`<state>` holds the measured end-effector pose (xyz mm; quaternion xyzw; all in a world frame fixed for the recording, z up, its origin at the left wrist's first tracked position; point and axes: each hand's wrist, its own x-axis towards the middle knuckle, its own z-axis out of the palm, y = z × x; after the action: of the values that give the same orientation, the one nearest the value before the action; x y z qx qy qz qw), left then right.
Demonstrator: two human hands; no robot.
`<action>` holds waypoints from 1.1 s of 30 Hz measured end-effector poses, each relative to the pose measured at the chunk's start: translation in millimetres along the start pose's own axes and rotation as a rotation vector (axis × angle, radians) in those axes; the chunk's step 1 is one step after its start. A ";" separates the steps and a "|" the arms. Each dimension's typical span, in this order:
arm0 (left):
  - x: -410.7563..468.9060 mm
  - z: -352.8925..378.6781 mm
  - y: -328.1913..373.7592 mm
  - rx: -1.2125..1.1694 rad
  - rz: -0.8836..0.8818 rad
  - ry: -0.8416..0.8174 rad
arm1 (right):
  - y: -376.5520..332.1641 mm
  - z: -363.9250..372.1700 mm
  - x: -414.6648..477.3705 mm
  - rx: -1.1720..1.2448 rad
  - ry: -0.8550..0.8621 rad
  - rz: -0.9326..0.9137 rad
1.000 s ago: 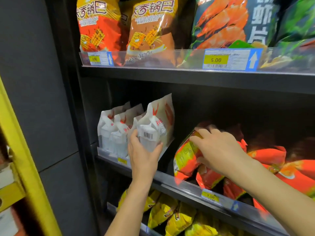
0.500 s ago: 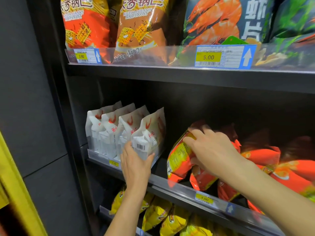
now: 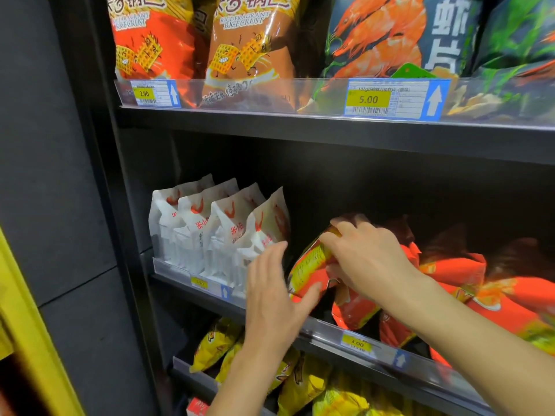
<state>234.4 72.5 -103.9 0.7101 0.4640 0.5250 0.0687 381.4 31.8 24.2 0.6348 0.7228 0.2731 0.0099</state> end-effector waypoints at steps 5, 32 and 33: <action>0.9 4.7 12.1 0.090 0.027 -0.089 | -0.4 -9.5 -4.3 0.037 0.061 0.059; -28.9 -140.8 15.7 -0.709 -0.357 -0.267 | -78.4 -6.5 -52.1 1.926 0.056 0.384; -33.0 -147.7 16.2 -0.727 -0.368 -0.316 | -85.0 -7.4 -53.6 2.015 0.024 0.374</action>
<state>123.8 -18.3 -52.1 0.6167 0.3516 0.5182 0.4770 311.6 -24.3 -22.0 0.4478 0.5060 -0.4575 -0.5780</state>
